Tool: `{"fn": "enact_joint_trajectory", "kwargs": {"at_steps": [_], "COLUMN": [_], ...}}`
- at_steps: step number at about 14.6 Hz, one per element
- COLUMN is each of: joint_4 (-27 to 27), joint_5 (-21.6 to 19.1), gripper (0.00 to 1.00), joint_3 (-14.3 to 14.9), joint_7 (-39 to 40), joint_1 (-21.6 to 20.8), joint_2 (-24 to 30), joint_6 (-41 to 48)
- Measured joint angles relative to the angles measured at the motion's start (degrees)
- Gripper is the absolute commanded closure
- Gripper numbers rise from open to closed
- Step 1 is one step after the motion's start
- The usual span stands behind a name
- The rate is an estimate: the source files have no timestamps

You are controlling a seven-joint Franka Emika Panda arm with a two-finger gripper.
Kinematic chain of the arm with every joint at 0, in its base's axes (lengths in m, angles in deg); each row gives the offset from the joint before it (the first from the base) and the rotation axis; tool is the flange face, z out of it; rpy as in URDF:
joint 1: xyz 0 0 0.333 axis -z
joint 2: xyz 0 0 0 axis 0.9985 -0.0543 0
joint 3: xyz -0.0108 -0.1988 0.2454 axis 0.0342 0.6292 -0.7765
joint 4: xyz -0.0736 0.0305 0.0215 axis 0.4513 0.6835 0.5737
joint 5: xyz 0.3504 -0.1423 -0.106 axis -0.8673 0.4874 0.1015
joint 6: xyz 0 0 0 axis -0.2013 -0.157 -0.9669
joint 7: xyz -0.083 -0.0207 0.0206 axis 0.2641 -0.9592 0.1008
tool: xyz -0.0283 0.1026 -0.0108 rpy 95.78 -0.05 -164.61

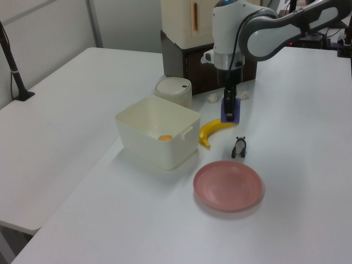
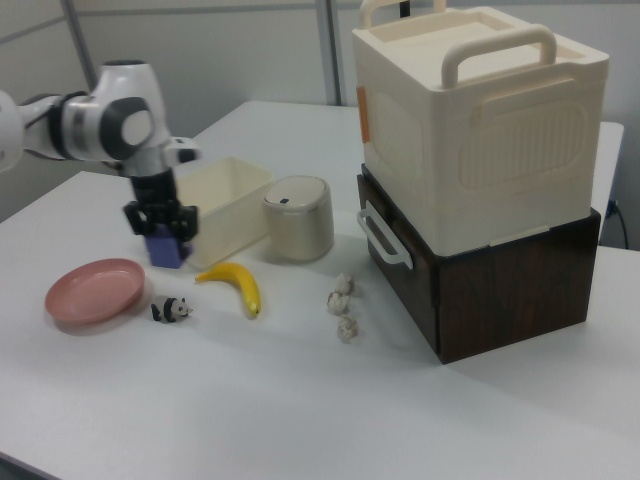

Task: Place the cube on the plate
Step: 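Carry the held cube over the pink plate and lower it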

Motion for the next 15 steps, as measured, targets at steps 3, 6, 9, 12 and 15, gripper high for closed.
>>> {"fn": "enact_joint_trajectory", "kwargs": {"at_steps": [3,6,9,12,15], "joint_4": [-0.1,0.0,1.1,1.8,2.5], "joint_5": [-0.1,0.0,0.0,0.3,1.1], "gripper": [0.67,0.46,0.0,0.0,0.0], "joint_3": [-0.1,-0.2,-0.2,-0.2,-0.2], "joint_7": [-6.4,-13.0,-17.1,-21.5,-23.8], "joint_1": [-7.0,-12.9,-15.2,-16.9,-18.0], "joint_2": [-0.8,-3.0,-4.7,-6.4,-6.8], "joint_6": [0.0,0.0,-0.1,-0.8,-0.9]}}
